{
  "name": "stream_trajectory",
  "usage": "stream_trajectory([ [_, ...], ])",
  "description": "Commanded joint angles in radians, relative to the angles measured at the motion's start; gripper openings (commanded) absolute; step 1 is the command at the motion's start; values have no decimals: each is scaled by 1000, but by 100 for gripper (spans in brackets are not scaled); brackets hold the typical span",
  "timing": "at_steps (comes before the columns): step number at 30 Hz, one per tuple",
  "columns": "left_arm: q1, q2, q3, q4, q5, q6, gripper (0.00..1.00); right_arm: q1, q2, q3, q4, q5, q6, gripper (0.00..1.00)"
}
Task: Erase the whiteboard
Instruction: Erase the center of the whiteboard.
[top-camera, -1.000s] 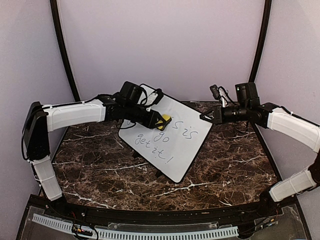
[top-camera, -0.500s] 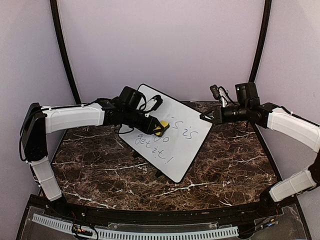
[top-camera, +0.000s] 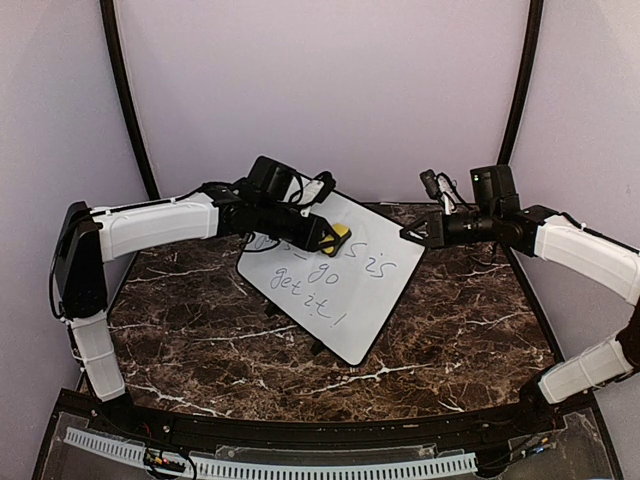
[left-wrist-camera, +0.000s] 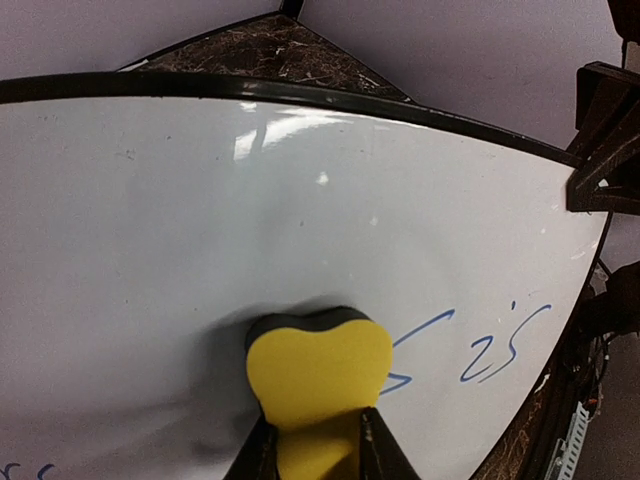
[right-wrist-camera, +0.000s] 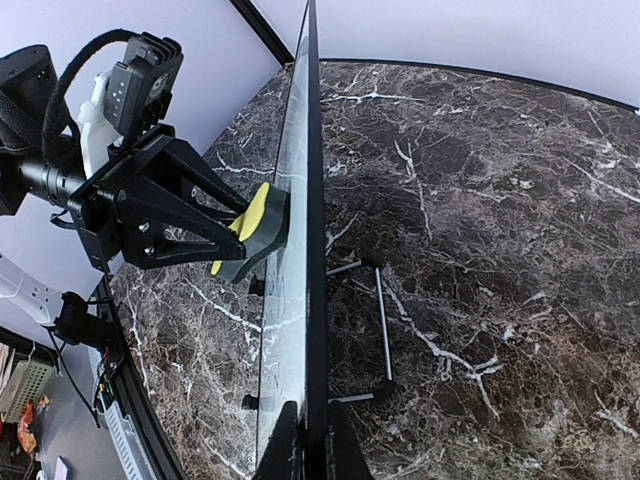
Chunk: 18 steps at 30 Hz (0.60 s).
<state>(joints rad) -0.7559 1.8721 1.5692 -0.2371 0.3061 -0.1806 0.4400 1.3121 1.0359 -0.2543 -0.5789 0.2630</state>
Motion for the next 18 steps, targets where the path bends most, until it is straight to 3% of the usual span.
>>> stream_trajectory([
  [1, -13, 27, -50, 14, -35, -17, 11, 47, -9, 8, 49, -91, -139, 0],
  [11, -15, -90, -256, 16, -49, -34, 11, 47, -6, 8, 52, -93, -139, 0],
  [18, -20, -64, -235, 50, -37, -40, 11, 48, -9, 10, 50, -92, -137, 0],
])
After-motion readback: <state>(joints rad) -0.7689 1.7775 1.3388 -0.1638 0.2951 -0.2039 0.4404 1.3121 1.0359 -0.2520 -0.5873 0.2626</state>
